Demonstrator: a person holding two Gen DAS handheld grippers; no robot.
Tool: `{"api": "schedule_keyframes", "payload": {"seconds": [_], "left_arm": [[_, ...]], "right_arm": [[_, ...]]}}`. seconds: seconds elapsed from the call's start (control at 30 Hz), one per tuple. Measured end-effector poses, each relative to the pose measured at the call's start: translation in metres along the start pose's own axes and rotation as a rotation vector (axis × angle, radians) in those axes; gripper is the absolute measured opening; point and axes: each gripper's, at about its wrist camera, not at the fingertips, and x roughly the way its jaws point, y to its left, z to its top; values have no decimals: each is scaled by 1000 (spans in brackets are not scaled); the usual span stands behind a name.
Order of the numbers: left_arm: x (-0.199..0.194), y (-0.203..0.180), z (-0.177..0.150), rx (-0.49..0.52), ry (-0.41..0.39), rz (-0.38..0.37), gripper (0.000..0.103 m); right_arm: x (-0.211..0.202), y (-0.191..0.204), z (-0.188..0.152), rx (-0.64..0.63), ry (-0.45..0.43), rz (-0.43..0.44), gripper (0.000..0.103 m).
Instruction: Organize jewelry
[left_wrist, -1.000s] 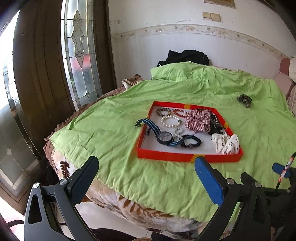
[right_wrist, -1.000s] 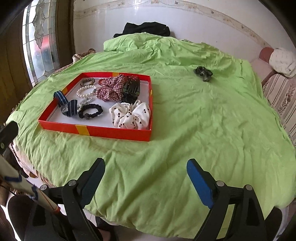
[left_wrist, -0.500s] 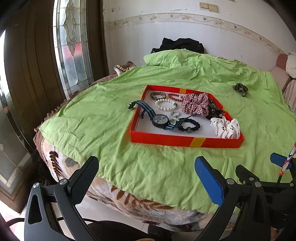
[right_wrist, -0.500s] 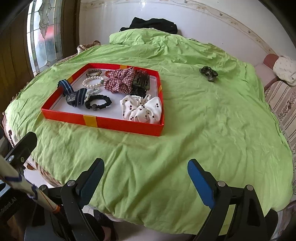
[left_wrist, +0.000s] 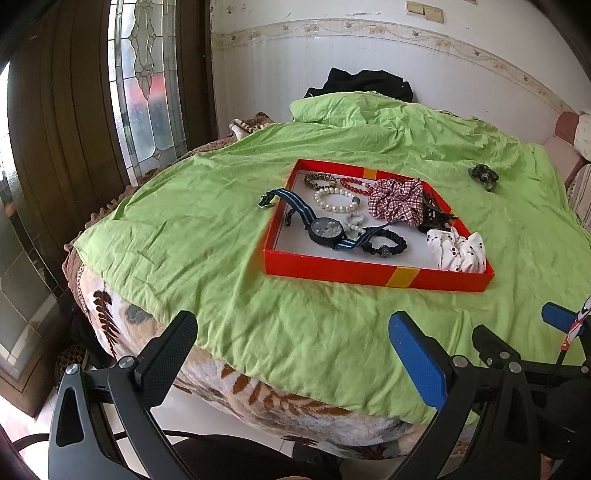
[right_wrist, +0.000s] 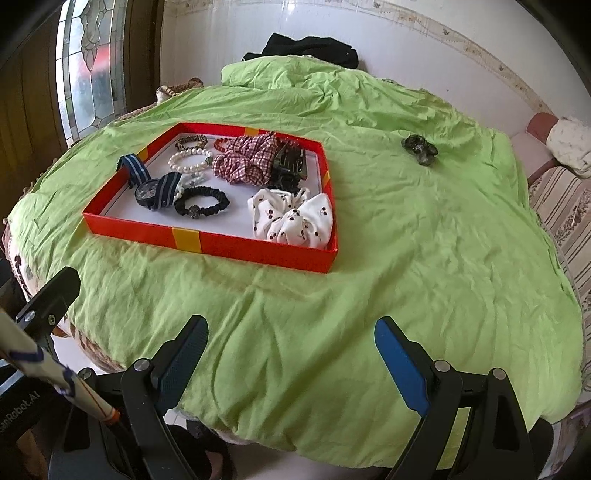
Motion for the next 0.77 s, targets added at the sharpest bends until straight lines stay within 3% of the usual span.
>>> {"api": "schedule_keyframes", "payload": {"seconds": [0.77], "left_arm": [[1, 1, 1, -13, 2, 21, 103]], "right_arm": [[5, -2, 1, -3, 2, 2, 94]]}}
